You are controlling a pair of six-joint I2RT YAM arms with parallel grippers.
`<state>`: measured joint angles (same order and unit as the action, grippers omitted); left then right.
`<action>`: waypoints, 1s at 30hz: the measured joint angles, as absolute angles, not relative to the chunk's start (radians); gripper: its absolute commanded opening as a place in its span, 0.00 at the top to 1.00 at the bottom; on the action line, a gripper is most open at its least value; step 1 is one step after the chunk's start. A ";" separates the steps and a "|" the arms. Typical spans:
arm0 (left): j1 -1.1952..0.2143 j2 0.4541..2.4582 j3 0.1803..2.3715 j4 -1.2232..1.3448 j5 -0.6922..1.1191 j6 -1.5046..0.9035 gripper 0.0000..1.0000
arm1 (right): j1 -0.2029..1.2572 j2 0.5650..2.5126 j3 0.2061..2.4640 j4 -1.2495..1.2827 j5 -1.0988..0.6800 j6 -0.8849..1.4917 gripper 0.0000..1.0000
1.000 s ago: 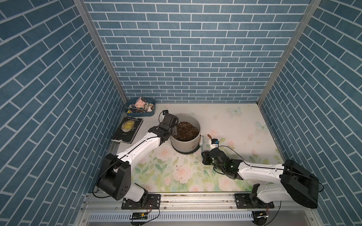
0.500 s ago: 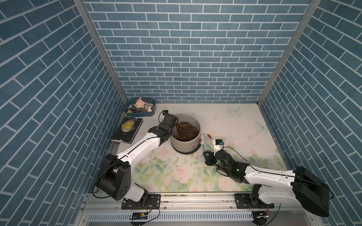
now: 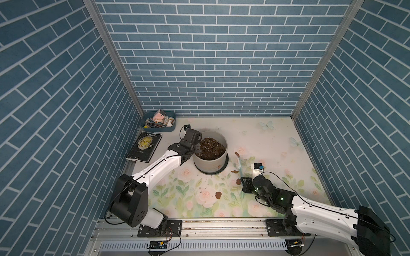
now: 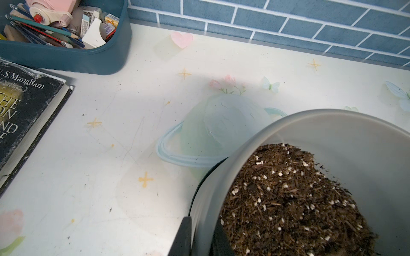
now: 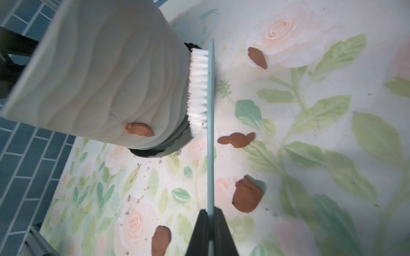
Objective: Scrub the dried mud off the ceramic pot
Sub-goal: Brush off the soil from the pot, then rotate the pot on the tray.
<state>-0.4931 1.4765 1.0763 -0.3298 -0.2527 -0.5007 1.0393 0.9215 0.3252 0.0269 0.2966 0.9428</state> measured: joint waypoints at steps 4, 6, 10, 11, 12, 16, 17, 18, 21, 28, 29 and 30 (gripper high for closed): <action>-0.492 1.486 1.090 -0.332 -0.242 -0.510 0.48 | 1.045 0.991 0.344 -0.014 0.307 0.934 1.00; -0.493 1.506 1.123 -0.331 -0.243 -0.508 0.36 | 1.057 1.036 0.364 -0.027 0.316 0.928 1.00; -0.491 1.550 1.198 -0.315 -0.250 -0.488 0.30 | 1.072 1.071 0.384 -0.017 0.323 0.914 1.00; -0.490 1.563 1.216 -0.308 -0.252 -0.483 0.30 | 1.073 1.071 0.384 -0.015 0.323 0.911 1.00; -0.490 1.576 1.231 -0.303 -0.255 -0.479 0.30 | 1.073 1.071 0.384 -0.014 0.326 0.911 1.00; -0.487 1.634 1.262 -0.292 -0.270 -0.466 0.35 | 1.073 1.065 0.383 -0.009 0.327 0.911 1.00; -0.487 1.646 1.262 -0.292 -0.272 -0.465 0.38 | 1.073 1.061 0.383 -0.007 0.327 0.911 1.00; -0.486 1.655 1.262 -0.293 -0.273 -0.461 0.41 | 1.073 1.056 0.383 -0.007 0.327 0.911 1.00; -0.482 1.673 1.262 -0.297 -0.280 -0.457 0.46 | 1.073 1.041 0.382 -0.007 0.328 0.911 1.00; -0.482 1.657 1.258 -0.335 -0.285 -0.437 0.64 | 1.073 1.033 0.382 -0.006 0.328 0.911 1.00; -0.483 1.651 1.253 -0.339 -0.285 -0.434 0.68 | 1.073 1.033 0.382 -0.005 0.328 0.911 1.00; -0.483 1.644 1.246 -0.340 -0.285 -0.434 0.72 | 1.073 1.033 0.382 -0.003 0.328 0.911 1.00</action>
<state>-0.4828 1.6444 1.2461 -0.3401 -0.2848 -0.4335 1.0729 1.0332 0.3824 -0.0029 0.3283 0.9112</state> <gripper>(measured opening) 0.342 0.062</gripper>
